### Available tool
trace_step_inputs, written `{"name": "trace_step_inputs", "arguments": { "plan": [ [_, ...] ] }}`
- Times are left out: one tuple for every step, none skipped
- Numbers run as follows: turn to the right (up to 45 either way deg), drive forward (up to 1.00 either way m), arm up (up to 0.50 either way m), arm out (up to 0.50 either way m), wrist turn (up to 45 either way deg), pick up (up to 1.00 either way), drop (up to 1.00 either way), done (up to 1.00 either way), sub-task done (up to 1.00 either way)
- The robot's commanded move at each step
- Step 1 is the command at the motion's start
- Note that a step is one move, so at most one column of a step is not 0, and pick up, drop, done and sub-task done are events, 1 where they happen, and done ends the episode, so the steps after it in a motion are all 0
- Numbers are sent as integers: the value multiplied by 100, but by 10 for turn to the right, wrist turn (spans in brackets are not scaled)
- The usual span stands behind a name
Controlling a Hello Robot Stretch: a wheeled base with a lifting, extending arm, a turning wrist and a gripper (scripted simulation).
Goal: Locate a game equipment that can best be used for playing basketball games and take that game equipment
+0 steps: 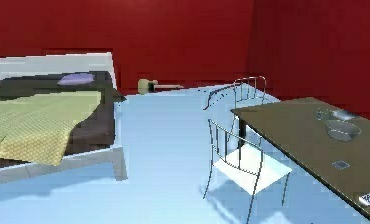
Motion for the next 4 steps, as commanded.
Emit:
{"name": "trace_step_inputs", "arguments": {
  "plan": [
    [-150, 0, 0, 0, 0, 0, 0, 0, 0],
    [450, 0, 0, 0, 0, 0, 0, 0, 0],
    [450, 0, 0, 0, 0, 0, 0, 0, 0],
    [300, 0, 0, 0, 0, 0, 0, 0, 0]
  ]
}}
